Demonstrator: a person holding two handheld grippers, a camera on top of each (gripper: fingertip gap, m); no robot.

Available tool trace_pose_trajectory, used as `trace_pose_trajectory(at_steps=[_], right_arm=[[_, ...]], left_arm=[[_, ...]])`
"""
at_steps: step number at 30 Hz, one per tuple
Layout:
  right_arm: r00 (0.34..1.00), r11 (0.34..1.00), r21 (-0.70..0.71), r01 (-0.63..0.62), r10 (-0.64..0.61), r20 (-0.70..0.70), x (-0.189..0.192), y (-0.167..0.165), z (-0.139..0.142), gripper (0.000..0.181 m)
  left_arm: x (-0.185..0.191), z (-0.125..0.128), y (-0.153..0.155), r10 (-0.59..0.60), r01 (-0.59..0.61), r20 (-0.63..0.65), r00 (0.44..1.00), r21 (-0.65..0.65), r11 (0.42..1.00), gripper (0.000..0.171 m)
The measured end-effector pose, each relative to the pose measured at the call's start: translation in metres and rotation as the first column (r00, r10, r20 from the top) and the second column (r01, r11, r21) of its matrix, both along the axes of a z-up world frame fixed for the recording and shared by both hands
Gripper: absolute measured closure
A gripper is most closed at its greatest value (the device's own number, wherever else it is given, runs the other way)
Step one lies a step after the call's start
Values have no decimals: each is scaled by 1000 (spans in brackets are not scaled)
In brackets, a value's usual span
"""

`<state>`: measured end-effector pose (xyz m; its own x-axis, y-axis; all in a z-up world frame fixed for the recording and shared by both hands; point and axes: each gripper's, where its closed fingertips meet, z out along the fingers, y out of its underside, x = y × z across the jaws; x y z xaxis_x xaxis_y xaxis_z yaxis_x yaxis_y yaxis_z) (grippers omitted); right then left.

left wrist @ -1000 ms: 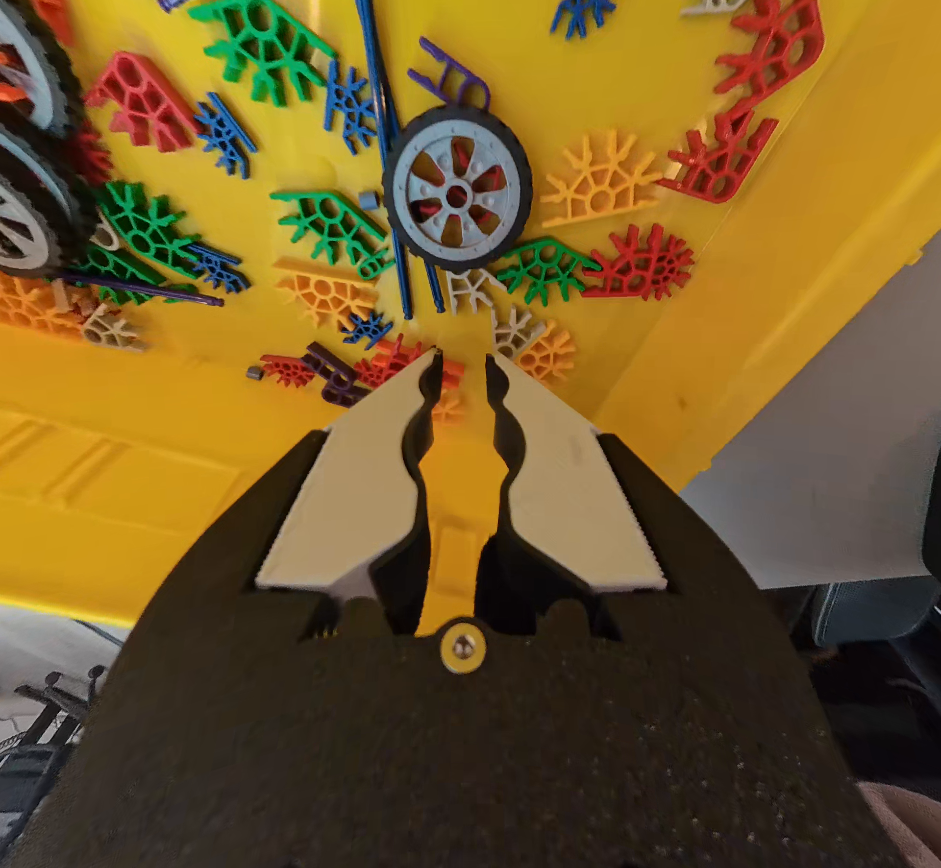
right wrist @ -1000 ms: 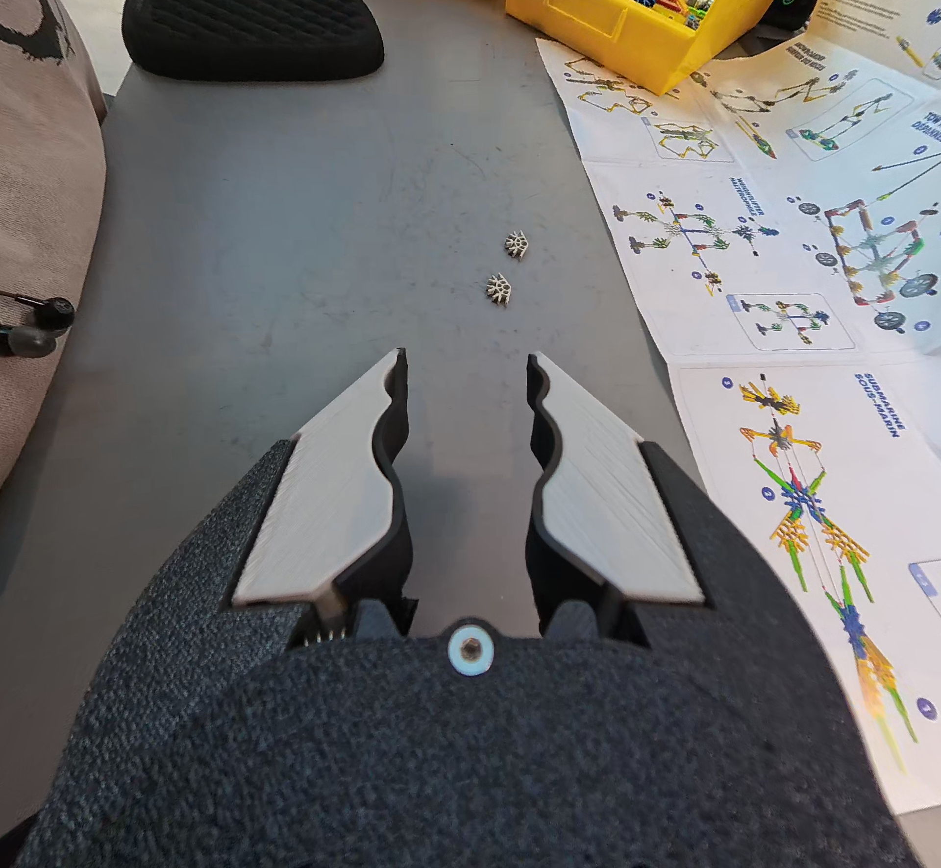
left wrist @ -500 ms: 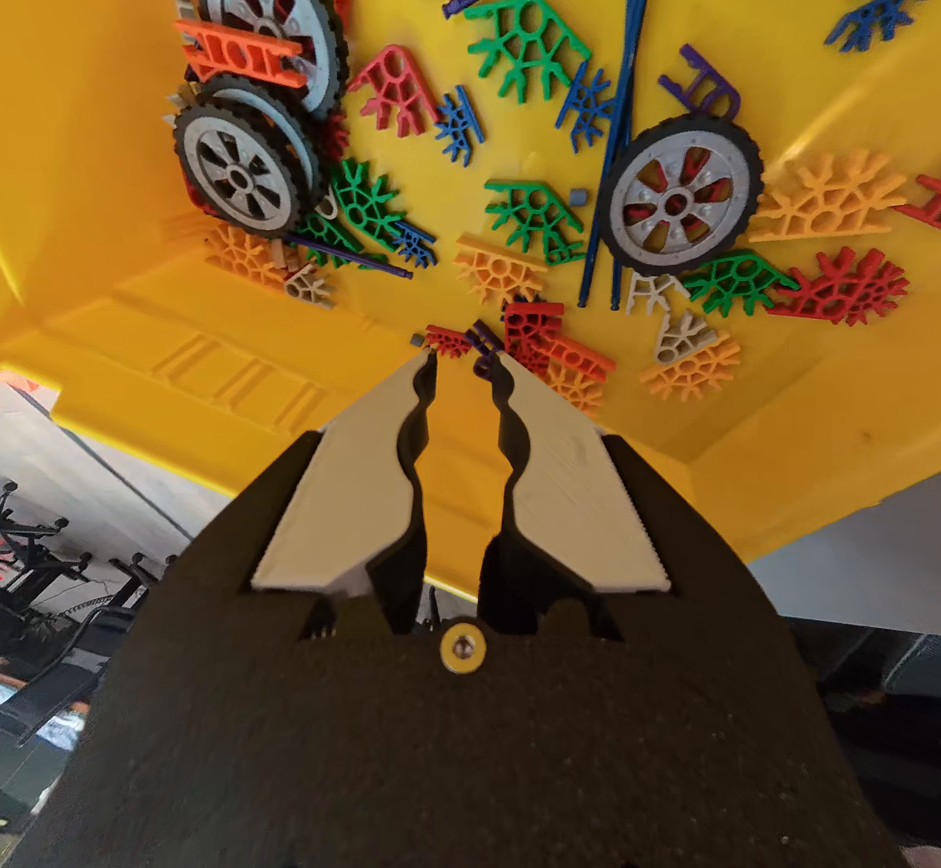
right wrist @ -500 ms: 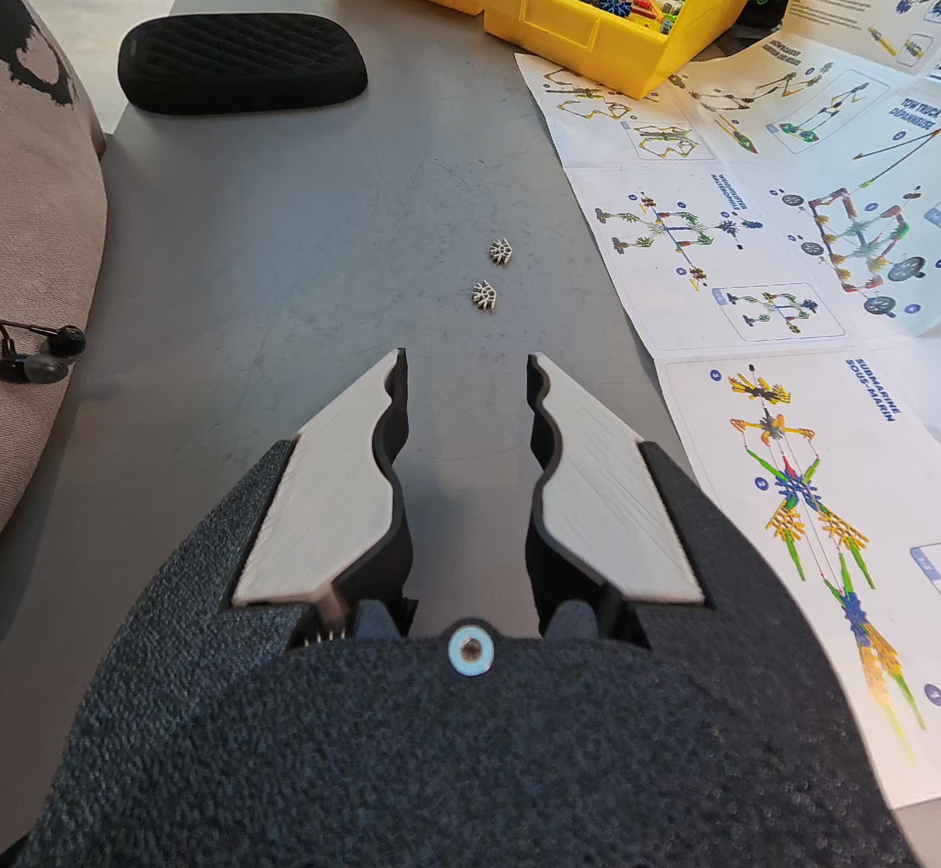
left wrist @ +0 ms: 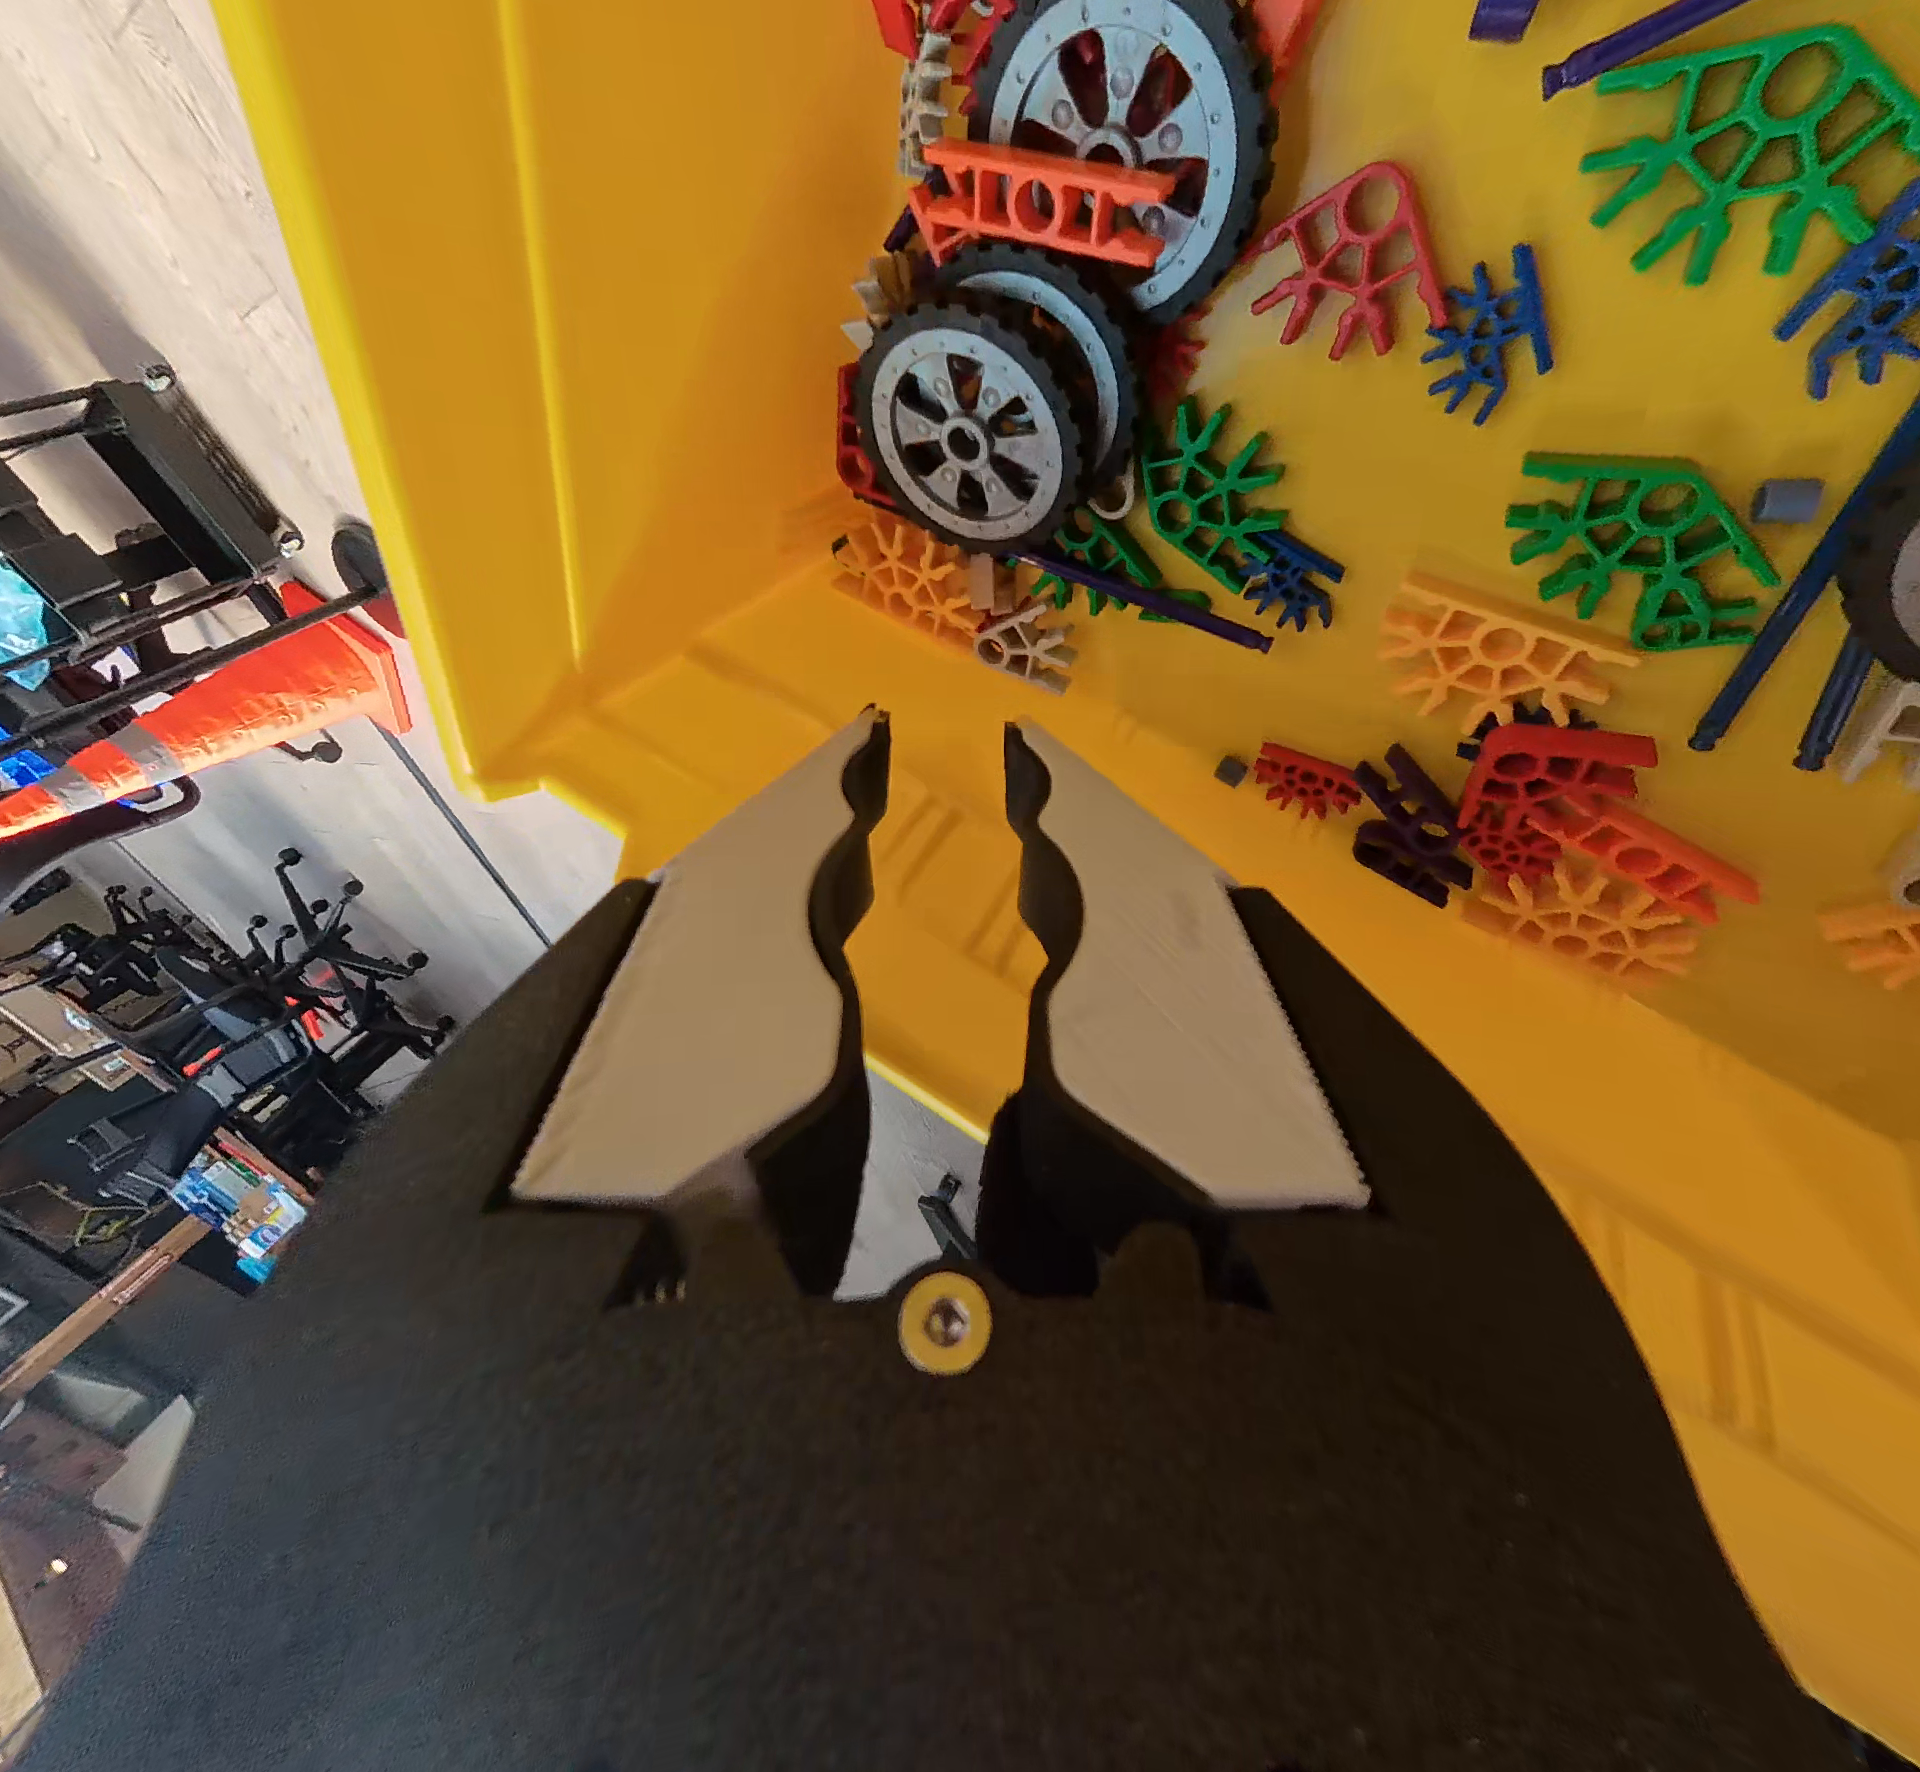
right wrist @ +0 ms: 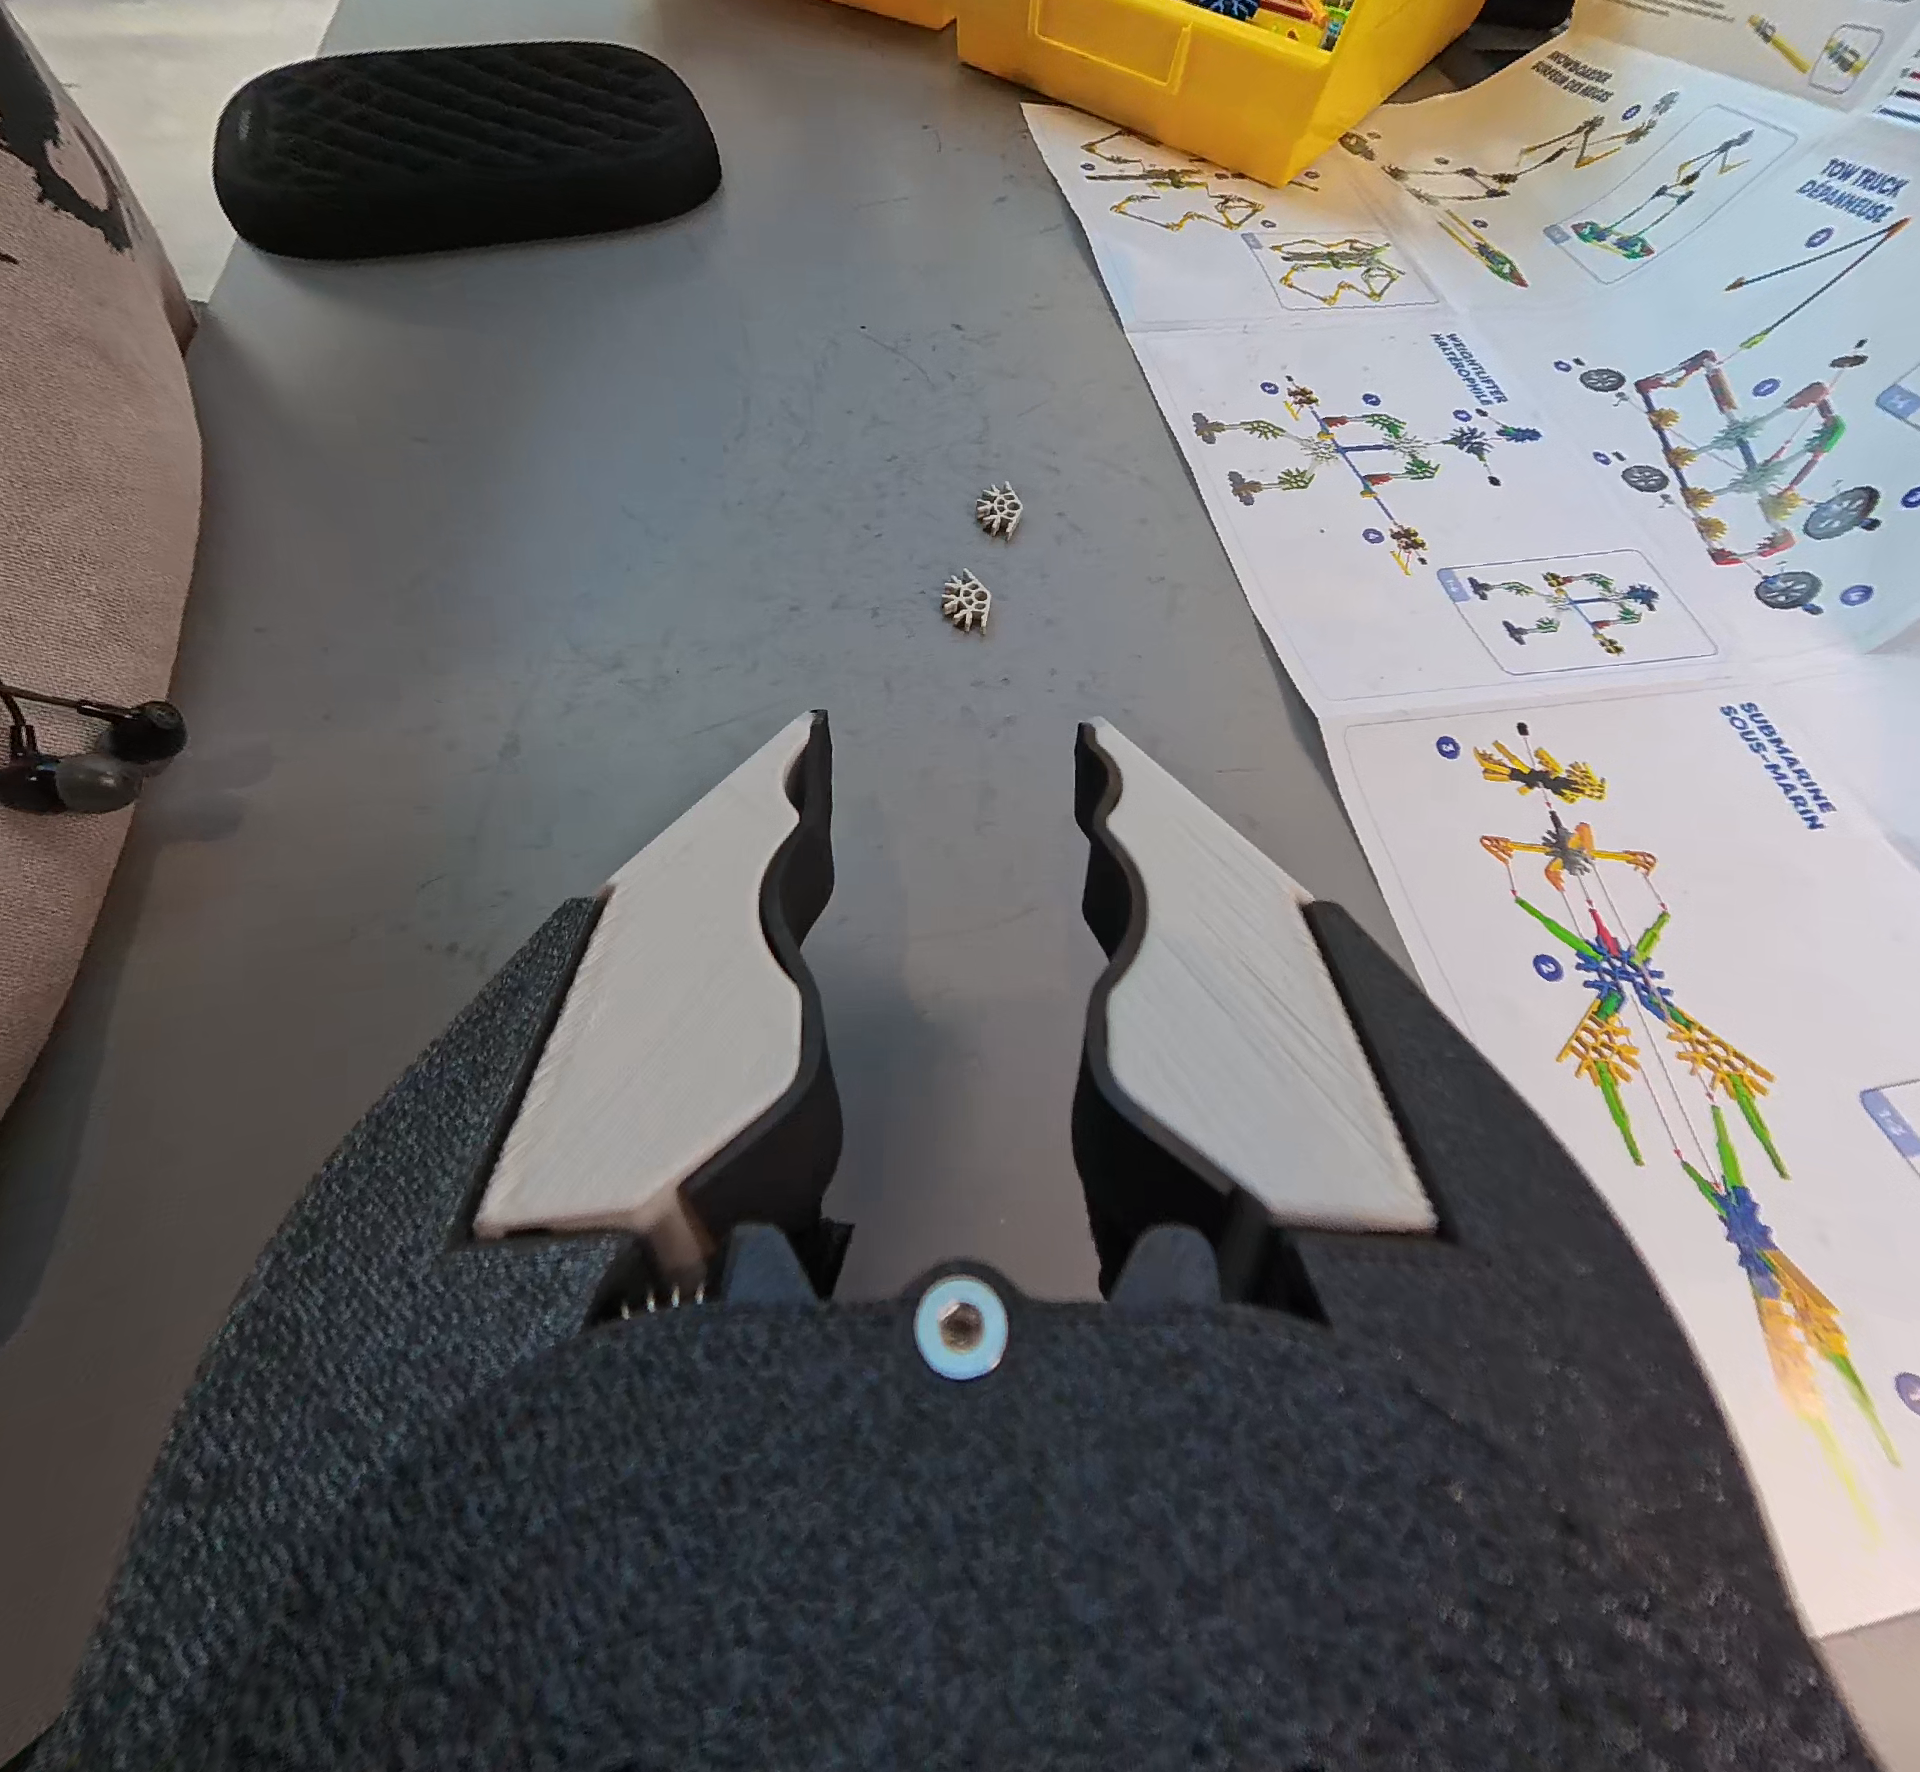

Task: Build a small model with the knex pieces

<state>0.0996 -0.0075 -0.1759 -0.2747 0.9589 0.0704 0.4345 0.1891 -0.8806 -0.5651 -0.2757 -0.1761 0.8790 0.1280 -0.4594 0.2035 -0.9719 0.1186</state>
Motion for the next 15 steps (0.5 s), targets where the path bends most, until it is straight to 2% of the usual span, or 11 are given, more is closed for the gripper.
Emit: trace_pose_trajectory(at_steps=[6,8,15], right_arm=[[1000,1000,-5,19,-19,9,-2,3,-1,136],[1000,1000,-10,25,-25,12,-2,5,-2,136],[999,999,-29,36,-36,25,-3,7,-3,136]], left_arm=[[-3,-12,5,-47,53,66,997,-89,995,150],[-10,-14,7,-55,59,47,997,-99,993,149],[-13,-36,24,-103,100,111,988,33,994,143]])
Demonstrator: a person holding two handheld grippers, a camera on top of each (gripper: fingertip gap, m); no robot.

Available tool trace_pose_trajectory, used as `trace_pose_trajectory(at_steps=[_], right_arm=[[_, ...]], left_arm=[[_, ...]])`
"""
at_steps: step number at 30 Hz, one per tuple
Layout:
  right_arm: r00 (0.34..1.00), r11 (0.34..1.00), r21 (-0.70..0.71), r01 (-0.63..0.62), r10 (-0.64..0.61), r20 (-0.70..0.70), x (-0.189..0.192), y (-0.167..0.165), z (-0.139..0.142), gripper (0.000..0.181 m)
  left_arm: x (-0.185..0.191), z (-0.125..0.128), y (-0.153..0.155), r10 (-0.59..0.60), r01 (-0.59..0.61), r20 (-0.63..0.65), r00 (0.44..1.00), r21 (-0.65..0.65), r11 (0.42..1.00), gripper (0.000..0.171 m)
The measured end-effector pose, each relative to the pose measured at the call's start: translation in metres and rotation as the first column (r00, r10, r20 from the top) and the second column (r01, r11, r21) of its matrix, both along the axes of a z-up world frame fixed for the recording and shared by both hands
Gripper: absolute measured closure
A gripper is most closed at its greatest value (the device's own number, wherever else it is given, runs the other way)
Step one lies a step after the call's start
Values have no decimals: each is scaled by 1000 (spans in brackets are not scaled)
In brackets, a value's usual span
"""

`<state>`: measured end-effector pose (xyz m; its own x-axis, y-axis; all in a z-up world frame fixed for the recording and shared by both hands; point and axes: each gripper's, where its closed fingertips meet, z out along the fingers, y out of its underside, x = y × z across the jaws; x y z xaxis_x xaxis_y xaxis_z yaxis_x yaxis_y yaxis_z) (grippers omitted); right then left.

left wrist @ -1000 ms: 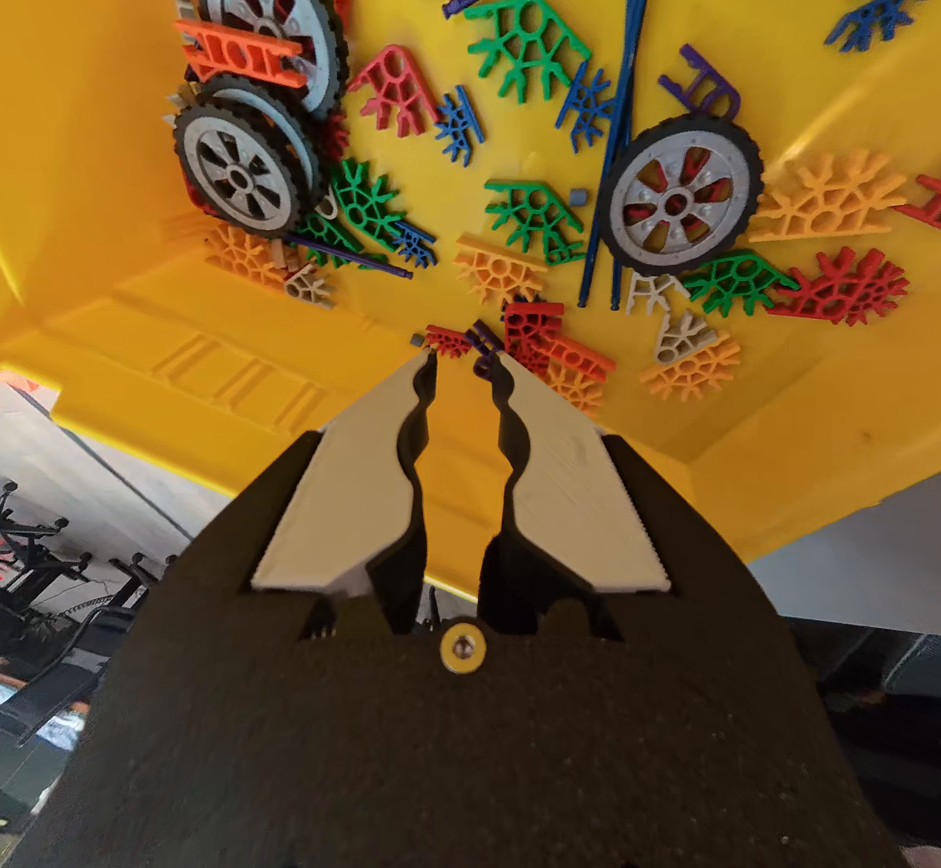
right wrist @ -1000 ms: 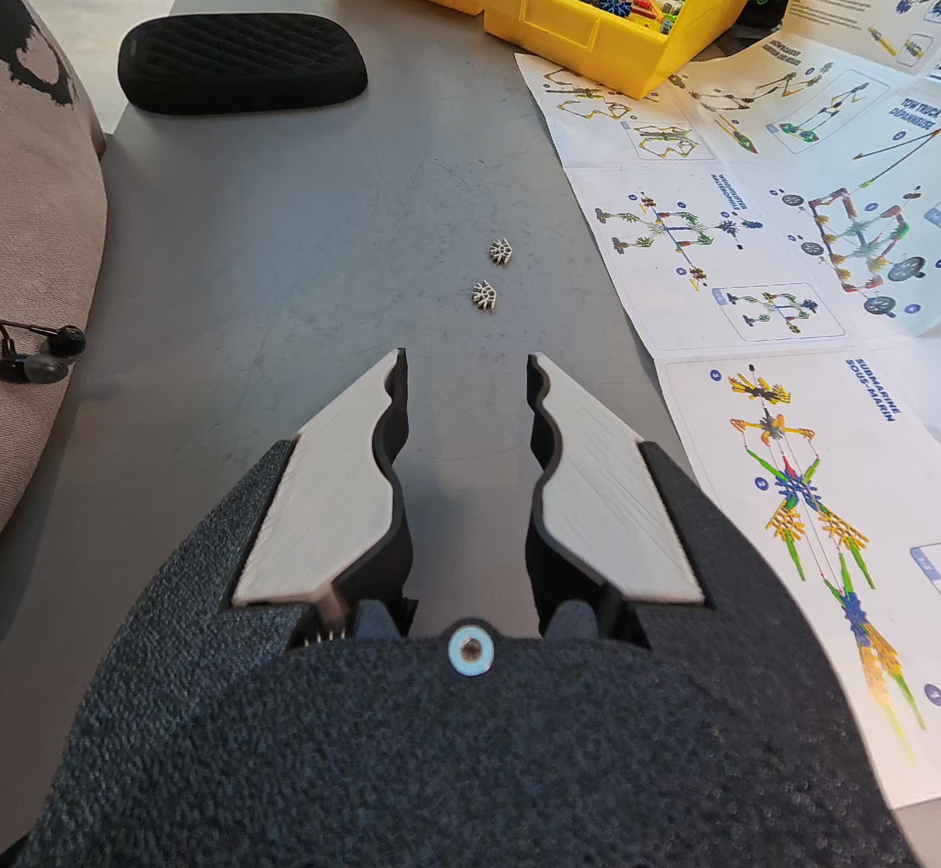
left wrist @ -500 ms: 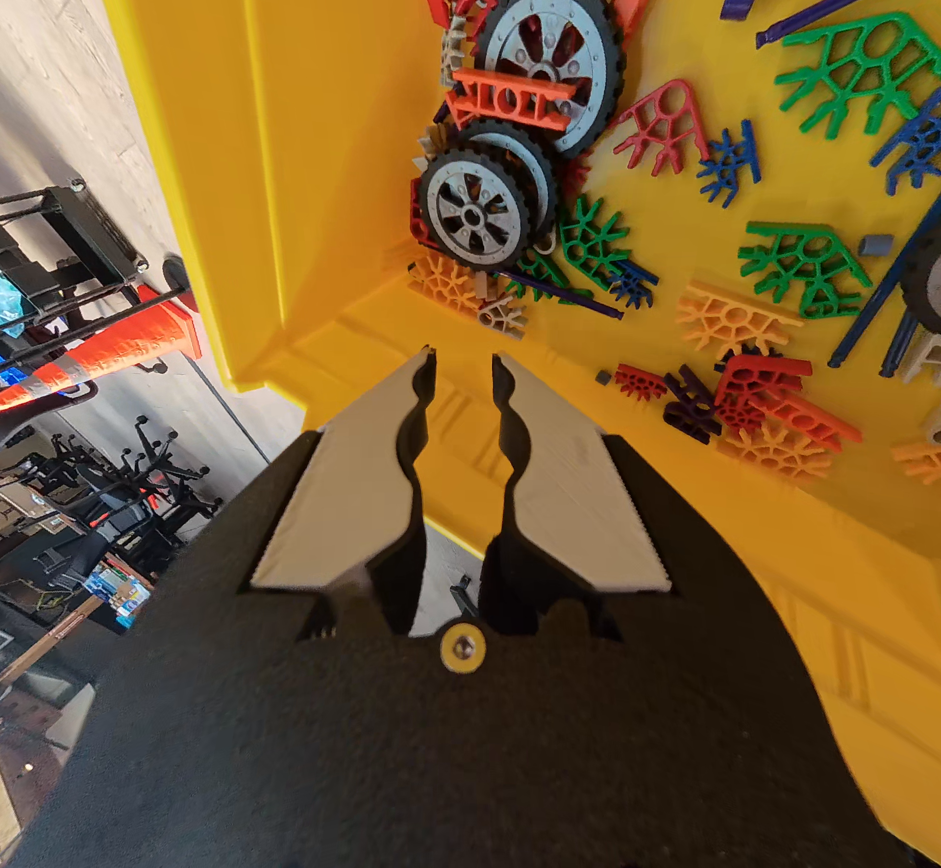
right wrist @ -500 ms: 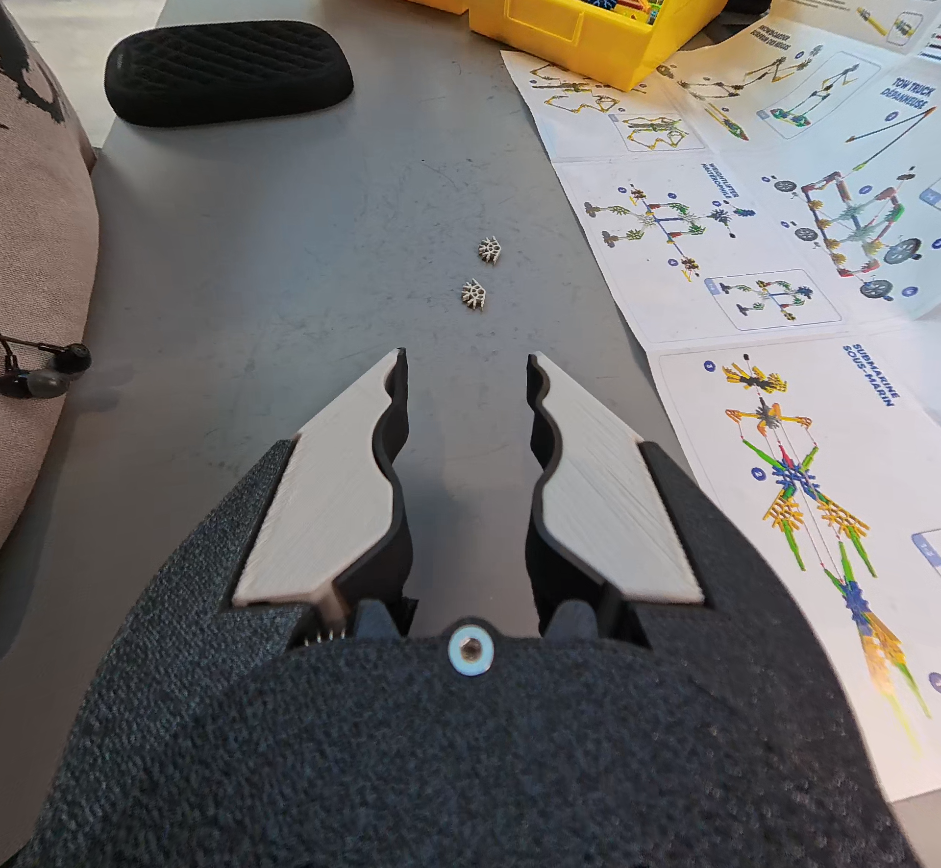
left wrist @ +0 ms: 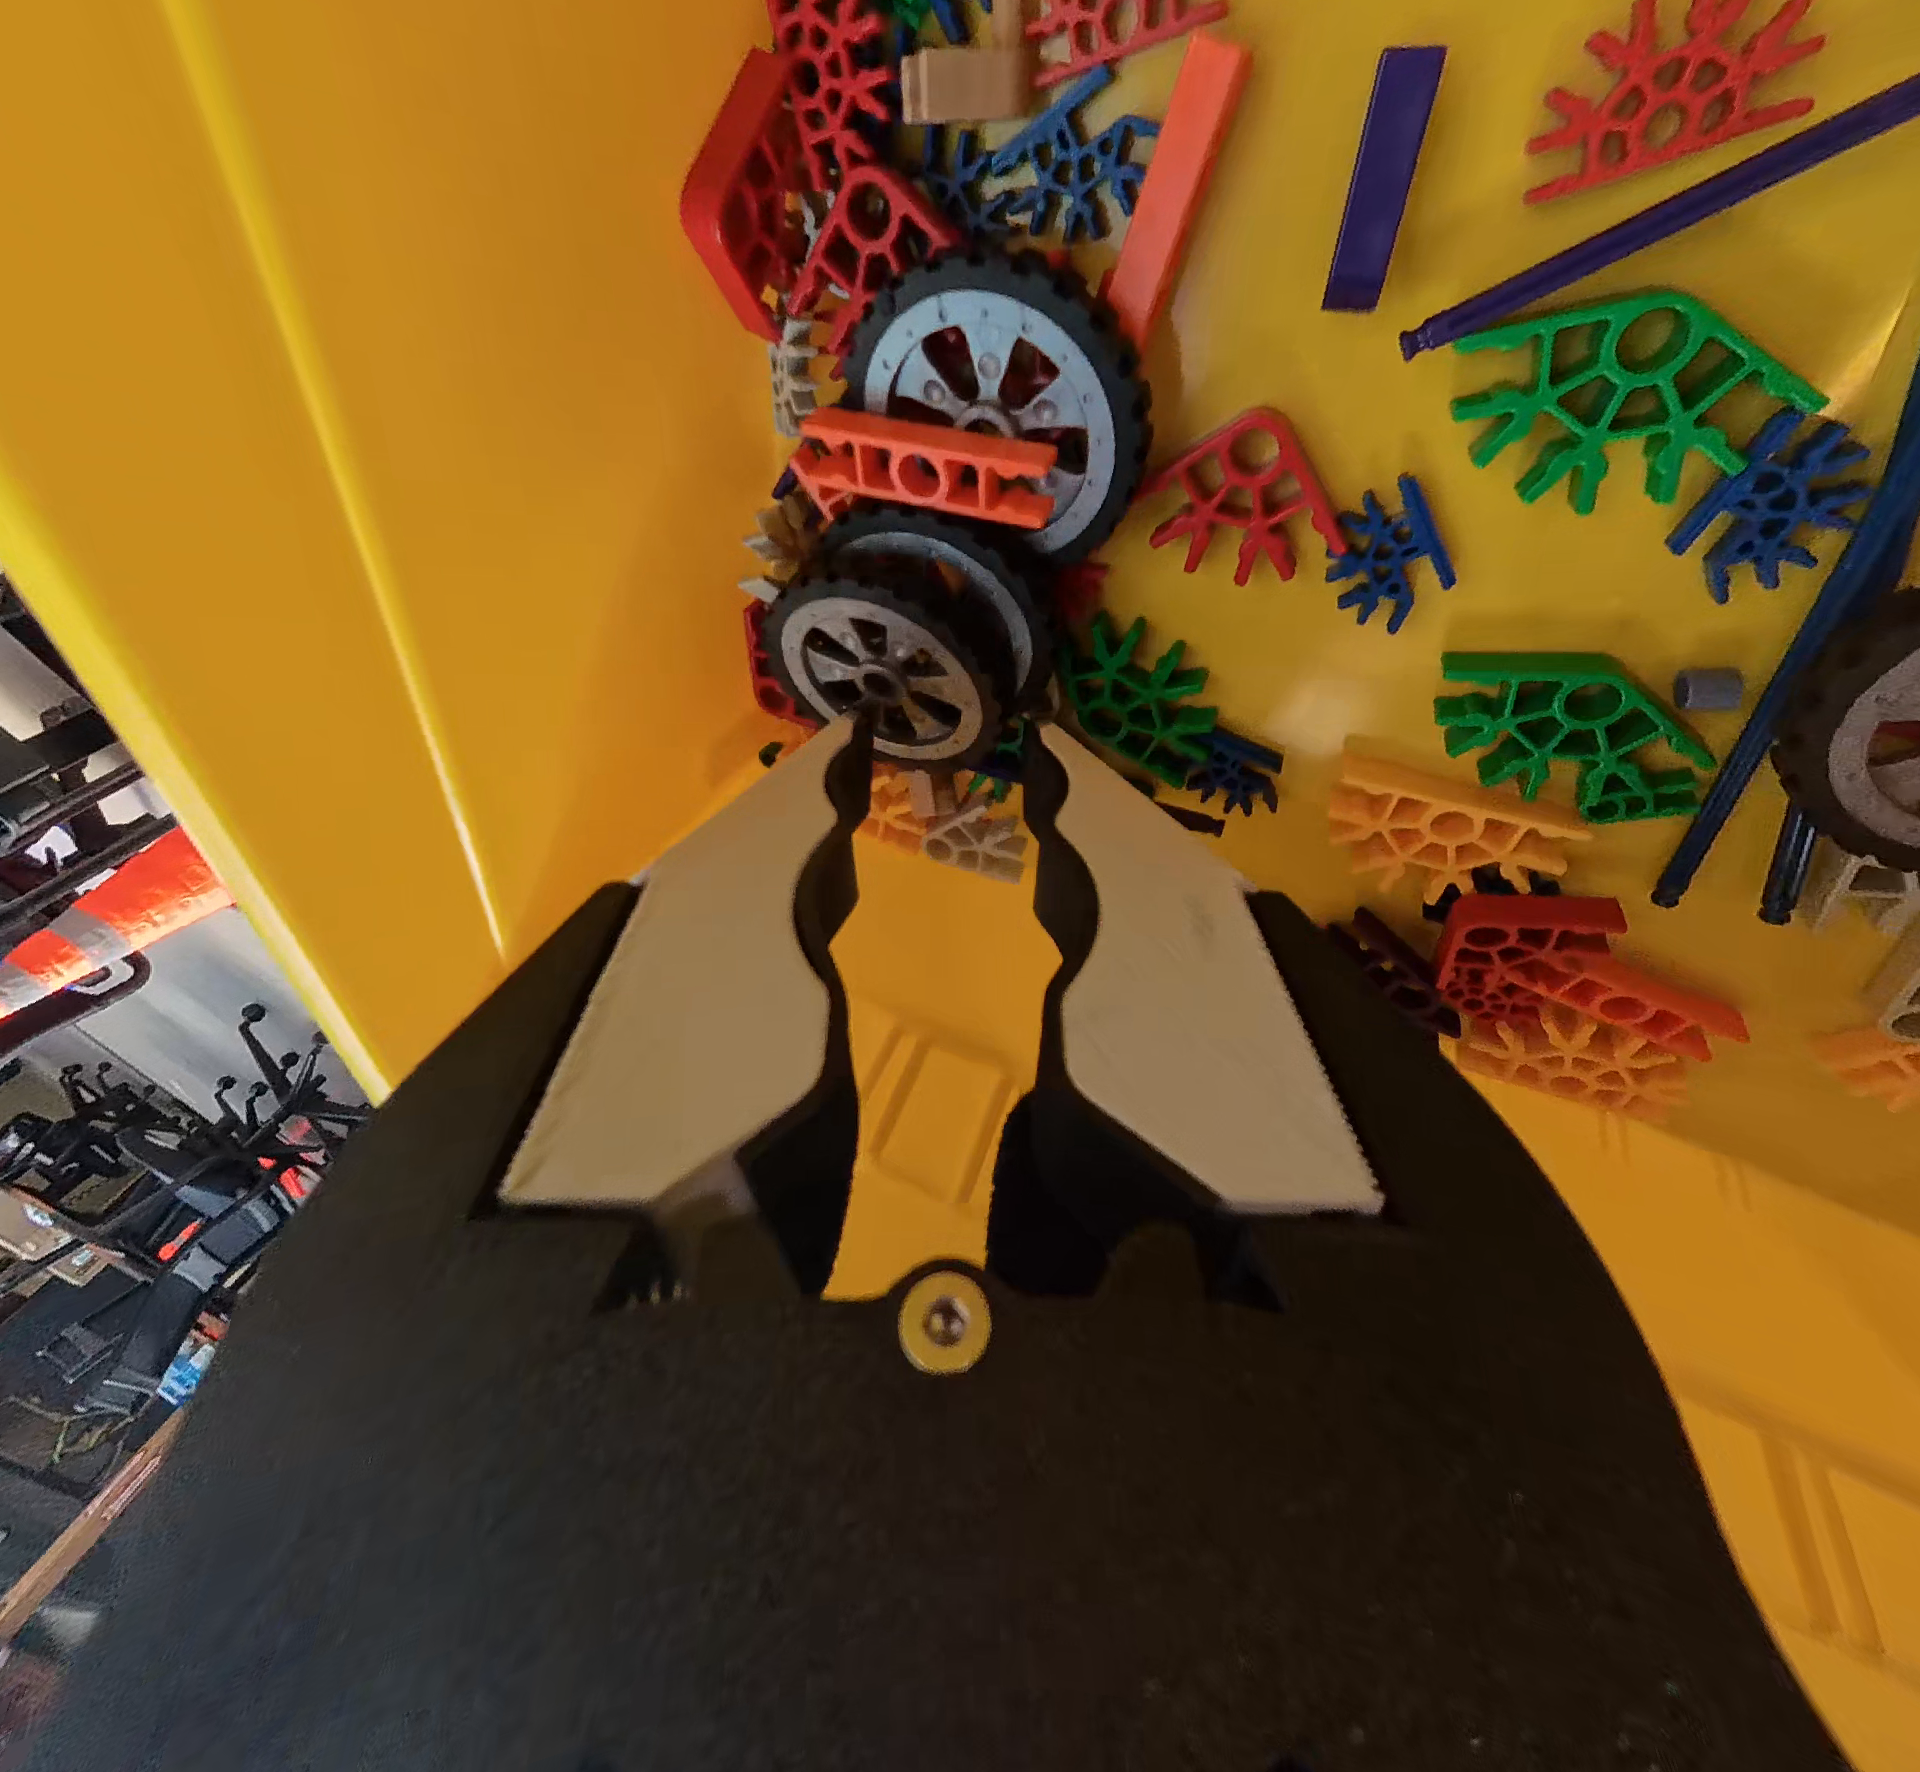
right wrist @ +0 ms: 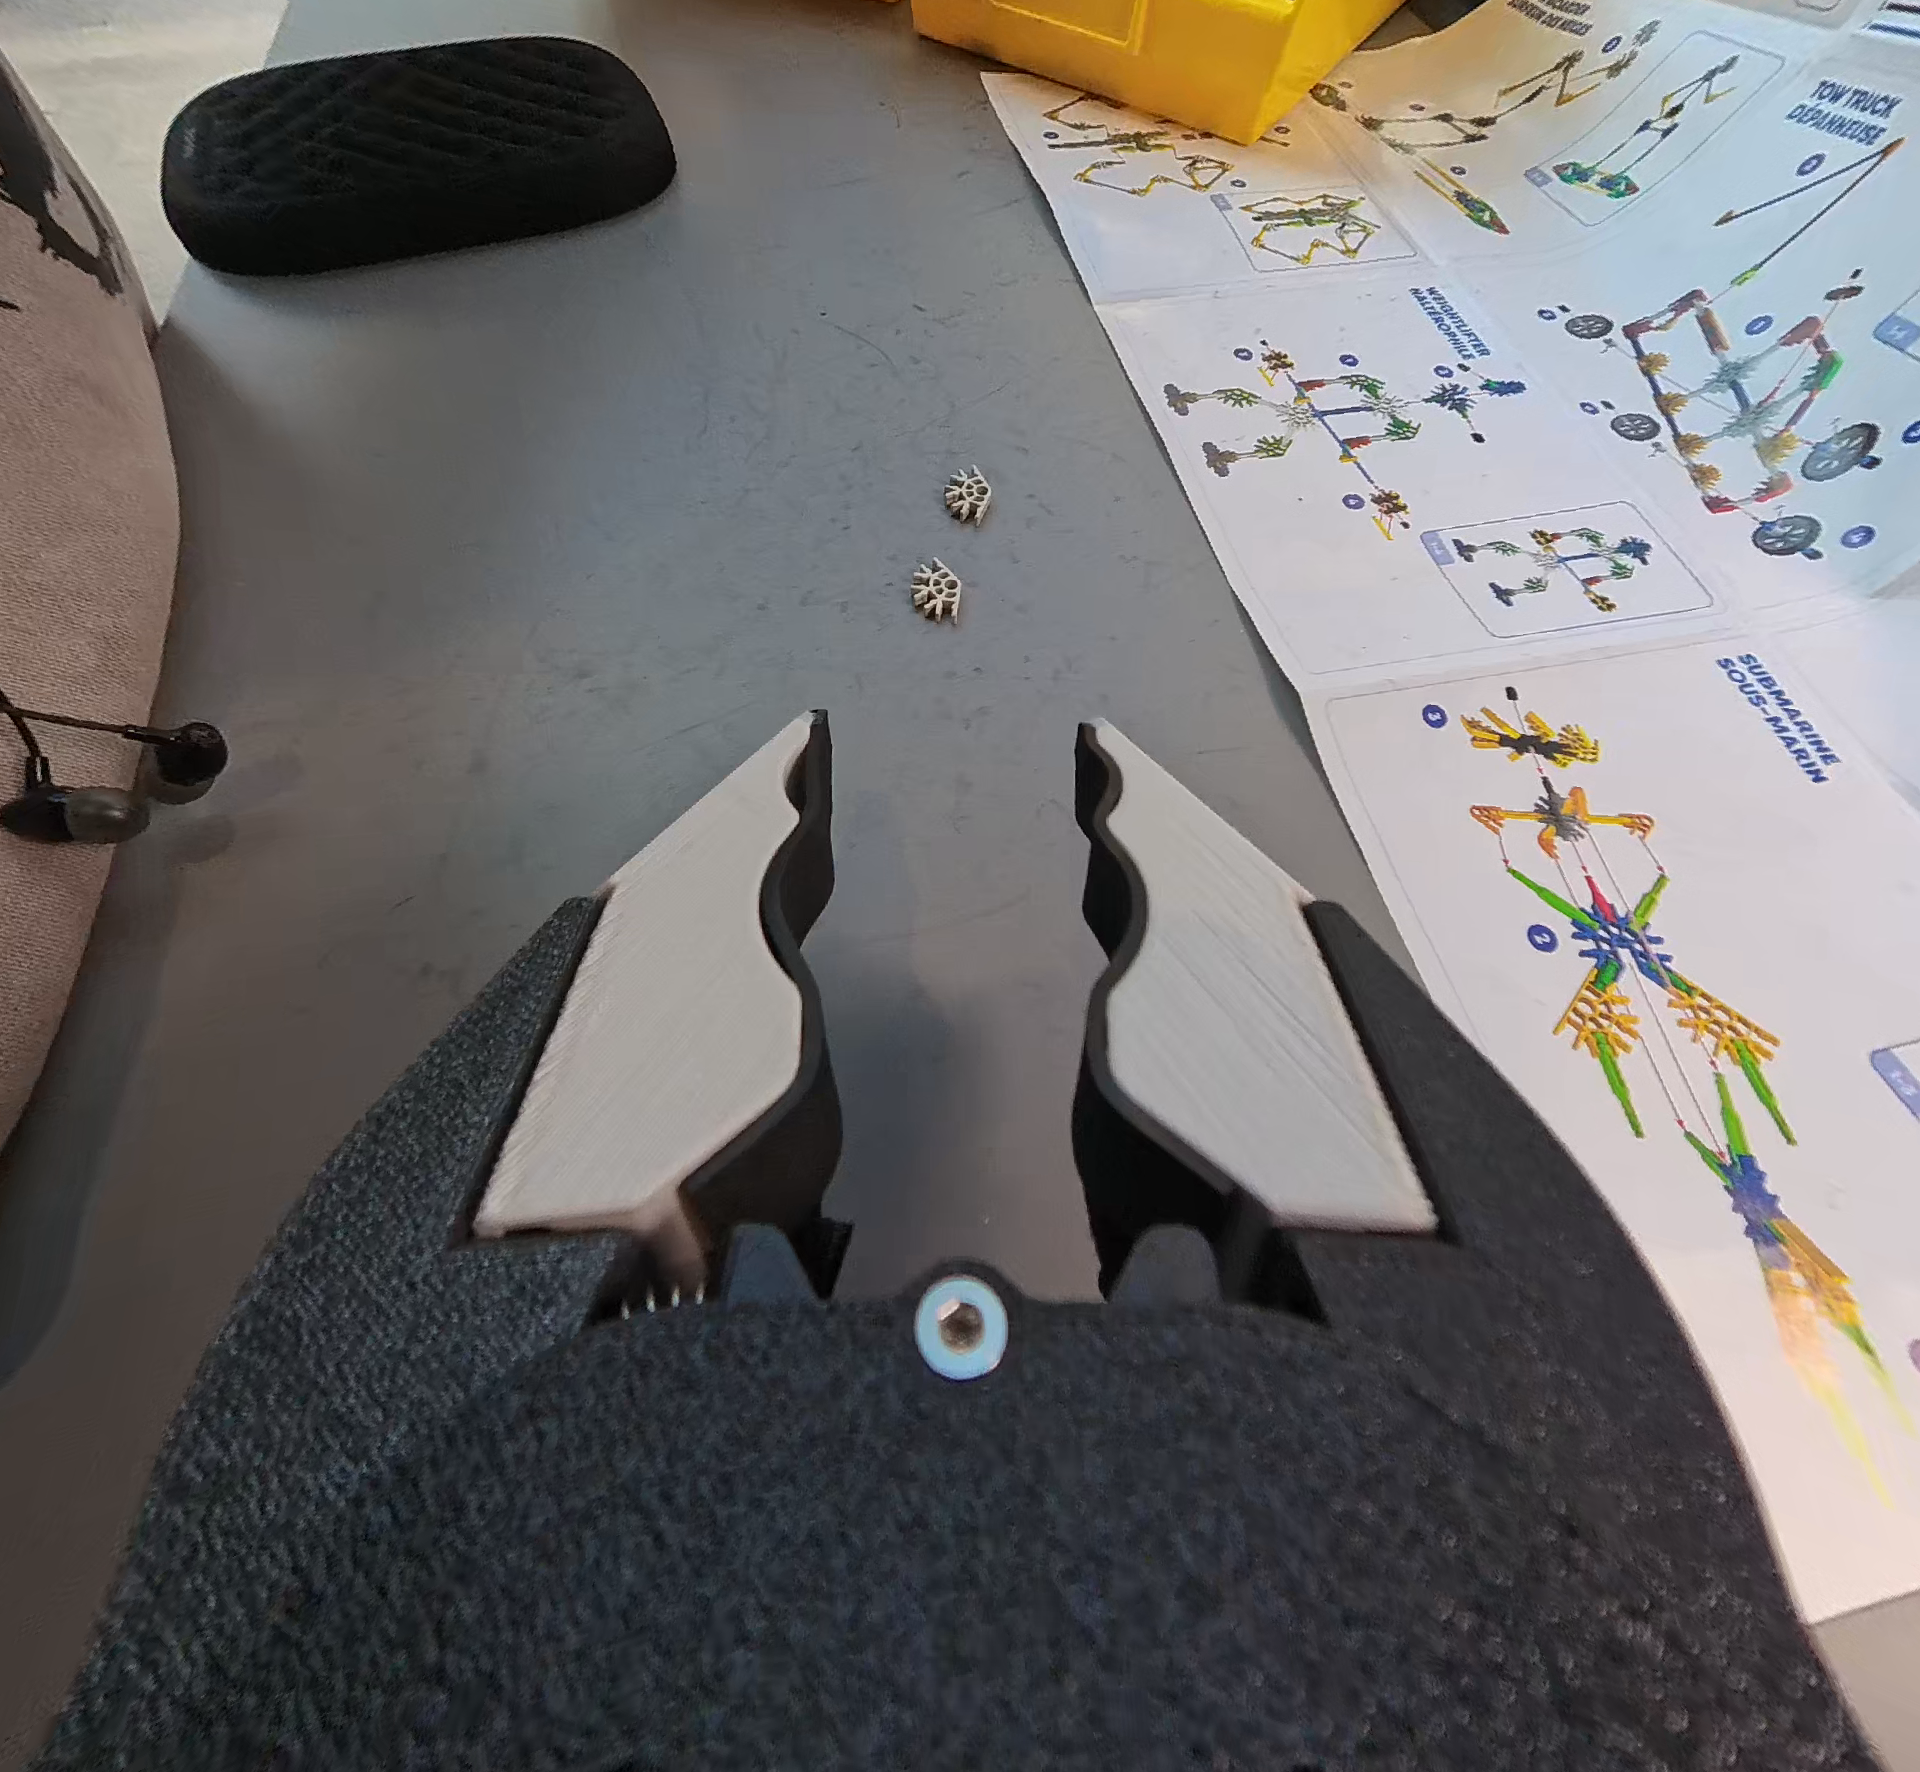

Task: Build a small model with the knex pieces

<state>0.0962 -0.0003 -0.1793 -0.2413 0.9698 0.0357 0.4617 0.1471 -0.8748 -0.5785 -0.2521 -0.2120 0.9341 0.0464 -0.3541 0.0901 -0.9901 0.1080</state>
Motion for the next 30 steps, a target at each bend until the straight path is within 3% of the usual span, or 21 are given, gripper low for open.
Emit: trace_pose_trajectory(at_steps=[6,11,15,16,18,20,24,28,30], right_arm=[[1000,1000,-2,-5,5,7,0,-1,-1,135],[1000,1000,9,-11,11,-4,1,-2,0,135],[1000,1000,11,-21,21,-2,1,-4,-1,135],[1000,1000,14,-25,25,1,1,-5,-1,135],[1000,999,21,-31,31,5,1,-6,-2,135],[999,999,26,-33,33,7,1,-7,-3,135],[1000,999,28,-25,24,7,1,-5,-3,135],[1000,1000,27,-11,11,14,0,-3,-5,135],[1000,1000,26,-6,6,19,-1,-2,-5,135]], left_arm=[[8,2,7,-35,26,80,996,105,994,156],[31,22,-1,-69,41,201,977,140,989,157],[89,41,-34,22,-39,505,863,22,999,156],[94,44,-45,46,-37,523,851,-27,999,159],[82,48,-52,50,-38,460,887,-36,999,160],[70,52,-38,31,-64,421,906,63,996,151],[17,53,-10,24,-57,157,987,213,975,149],[-13,40,20,143,-158,70,987,339,927,149],[-19,24,26,217,-231,78,973,342,911,149]])
